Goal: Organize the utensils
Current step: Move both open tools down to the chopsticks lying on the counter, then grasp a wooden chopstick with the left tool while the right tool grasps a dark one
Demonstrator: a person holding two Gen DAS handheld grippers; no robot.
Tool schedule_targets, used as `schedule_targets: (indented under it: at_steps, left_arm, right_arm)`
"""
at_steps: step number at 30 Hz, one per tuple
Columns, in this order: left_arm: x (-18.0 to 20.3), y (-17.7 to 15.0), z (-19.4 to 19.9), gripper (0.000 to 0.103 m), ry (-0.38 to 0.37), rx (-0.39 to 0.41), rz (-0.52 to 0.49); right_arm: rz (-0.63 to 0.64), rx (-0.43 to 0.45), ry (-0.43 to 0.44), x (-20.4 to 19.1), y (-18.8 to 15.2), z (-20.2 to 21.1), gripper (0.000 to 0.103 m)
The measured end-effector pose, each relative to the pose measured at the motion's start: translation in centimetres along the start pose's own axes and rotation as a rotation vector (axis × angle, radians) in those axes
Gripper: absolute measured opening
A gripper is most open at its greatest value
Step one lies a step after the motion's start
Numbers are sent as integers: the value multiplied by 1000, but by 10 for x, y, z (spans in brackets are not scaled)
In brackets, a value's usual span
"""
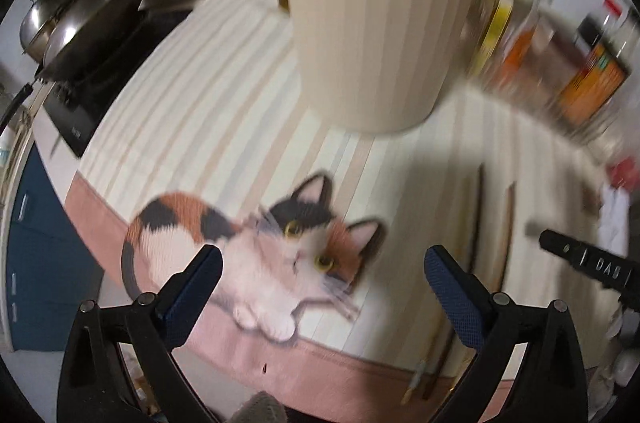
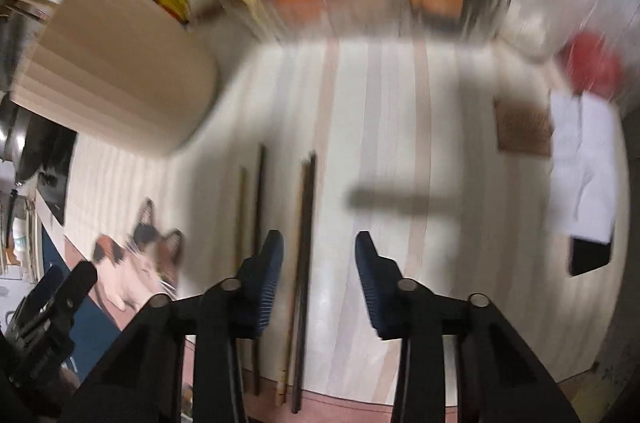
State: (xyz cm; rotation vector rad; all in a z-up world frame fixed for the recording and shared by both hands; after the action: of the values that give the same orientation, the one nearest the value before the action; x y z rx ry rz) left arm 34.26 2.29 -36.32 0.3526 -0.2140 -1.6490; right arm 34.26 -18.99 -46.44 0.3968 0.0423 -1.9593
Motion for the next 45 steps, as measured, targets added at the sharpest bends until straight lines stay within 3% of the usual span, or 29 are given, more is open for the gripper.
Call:
schedule_targets:
  at_steps: [7,9,11,15,17,18,23,30,31,33,34,36,38,41,45]
  left_arm:
    - [-5,-26,-27,103,31,-64,-8]
    - [-5,-28,-31,103,29,-69,-17]
    - [-5,-27,-34,103,27,-73,-23]
    - [0,-26,-37,103,6,-75,-44]
    - [6,-26,-39,103,-7,-78,-61]
    - [12,-26,-39,103,-19,-82,-79]
    - [46,-28,-42,103,-44,-86,-176]
    - [91,-27,-66,101,-99,-123,-242]
    - [97,-26,-68,98,-109,-123,-257]
    - [108,-24,-72,67,-115,-126,-288]
    - [112,-24,-74,62,-112,-128,-297]
    - [122,-19,-71,34,-143,-109,-302]
    - [128,-18,-69,15,-161,-113,-305]
    - [125,-17,-68,7,-166,-102,-302]
    - [89,-13,-74,5,-130,-110,-235]
  right_arm:
    - [58,-88,-49,-3,-21,-35,23]
    - [84,-72,-70,-9,-21,-34,21]
    - [97,-75,-90,-15,-22,-34,11]
    - [147,-58,-168,-25,-21,-31,11]
    - [165,-45,-203,-25,-22,-29,4]
    - [155,-39,-199,-23,-21,-27,0]
    - [49,-42,-210,15,-23,-12,0]
    - [-98,-48,-138,47,-32,15,0]
    - [-115,-46,-137,51,-33,18,1]
    - [-142,-43,-130,58,-36,22,1]
    - [-150,-44,-132,61,-37,24,1]
    - [-166,-46,-120,75,-40,31,1]
    - [-181,-39,-76,76,-40,35,1]
    - [-202,-42,36,60,-44,33,3]
    - [-193,-64,175,18,-37,35,3]
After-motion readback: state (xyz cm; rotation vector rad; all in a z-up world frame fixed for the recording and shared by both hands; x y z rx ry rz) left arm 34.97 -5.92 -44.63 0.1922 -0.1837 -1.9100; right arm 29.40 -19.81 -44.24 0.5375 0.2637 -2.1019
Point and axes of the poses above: each gripper's, at about its wrist camera, not at the fingertips, and z roughly against the way its jaws point, x to its right, y to its top, the point moved 10 cm from there along -z, roughly the way its jaws point, and after that the axes turned 1 degree about -z, right-handed, at the moved point
